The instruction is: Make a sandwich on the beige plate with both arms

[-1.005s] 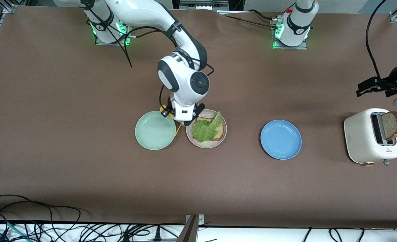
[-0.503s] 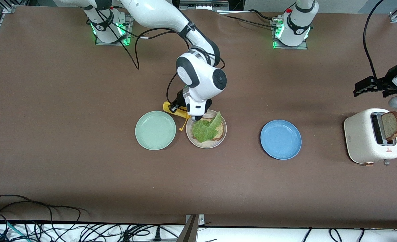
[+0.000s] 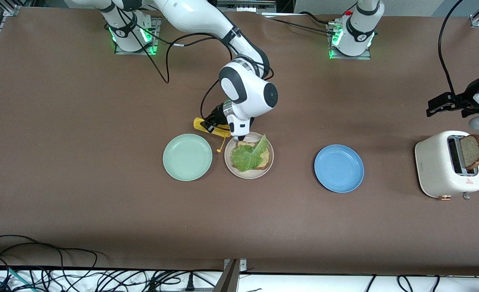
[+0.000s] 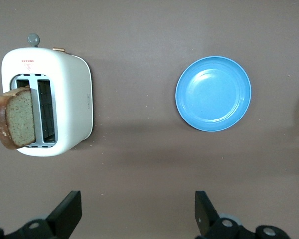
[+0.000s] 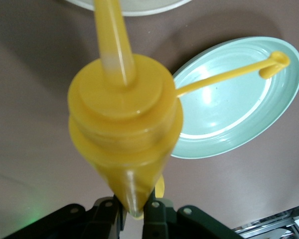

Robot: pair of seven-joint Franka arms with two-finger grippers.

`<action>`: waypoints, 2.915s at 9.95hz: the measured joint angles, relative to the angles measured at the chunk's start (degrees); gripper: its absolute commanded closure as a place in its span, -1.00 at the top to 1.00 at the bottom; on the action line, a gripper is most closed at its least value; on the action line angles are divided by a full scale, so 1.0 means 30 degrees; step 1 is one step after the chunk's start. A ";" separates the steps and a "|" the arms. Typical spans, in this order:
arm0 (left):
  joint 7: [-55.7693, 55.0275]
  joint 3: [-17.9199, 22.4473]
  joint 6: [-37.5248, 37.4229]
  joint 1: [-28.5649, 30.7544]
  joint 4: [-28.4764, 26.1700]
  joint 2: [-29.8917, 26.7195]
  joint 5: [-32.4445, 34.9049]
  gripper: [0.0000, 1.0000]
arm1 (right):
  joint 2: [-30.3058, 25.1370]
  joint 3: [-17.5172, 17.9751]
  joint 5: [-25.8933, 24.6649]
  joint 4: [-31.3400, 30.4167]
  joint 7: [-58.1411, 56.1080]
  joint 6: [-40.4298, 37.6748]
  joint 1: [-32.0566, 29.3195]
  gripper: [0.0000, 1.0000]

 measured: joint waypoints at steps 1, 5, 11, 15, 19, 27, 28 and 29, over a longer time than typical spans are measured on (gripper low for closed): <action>0.0000 0.0000 0.0000 0.0000 0.0002 0.0000 0.0000 1.00 | 0.0227 -0.0246 -0.0003 0.0162 -0.1058 -0.0032 0.0026 -1.00; 0.0000 0.0000 0.0000 0.0003 0.0013 -0.0001 0.0000 1.00 | 0.1192 -0.1142 -0.0011 0.1002 -0.4044 -0.0287 0.0039 -1.00; 0.0000 -0.0001 -0.0001 0.0016 0.0083 -0.0059 0.0000 1.00 | -0.0644 -0.1152 0.2295 0.2066 -0.4739 0.0021 -0.2868 -1.00; 0.0000 -0.0001 -0.0001 0.0033 0.0091 -0.0064 0.0000 1.00 | -0.4066 -0.1135 0.4940 -0.0294 -0.7397 0.2201 -0.5988 -1.00; -0.0001 -0.0001 -0.0001 0.0043 0.0101 -0.0070 0.0000 1.00 | -0.8005 -0.0820 0.6603 -0.5952 -1.2452 0.6853 -0.8807 -1.00; -0.0001 -0.0211 -0.0020 0.0019 0.0105 -0.0088 0.0000 1.00 | -1.0303 0.0154 1.5263 -1.3667 -2.5685 1.2326 -1.3826 -1.00; 0.0000 -0.0230 -0.0021 0.0020 0.0106 -0.0088 0.0000 1.00 | -1.0171 0.0170 1.6771 -1.4141 -2.7681 1.2336 -1.4317 -1.00; -0.0001 -0.0233 -0.0025 0.0021 0.0104 -0.0086 0.0001 1.00 | -0.9932 0.0187 1.7884 -1.4455 -2.9298 1.2338 -1.4691 -1.00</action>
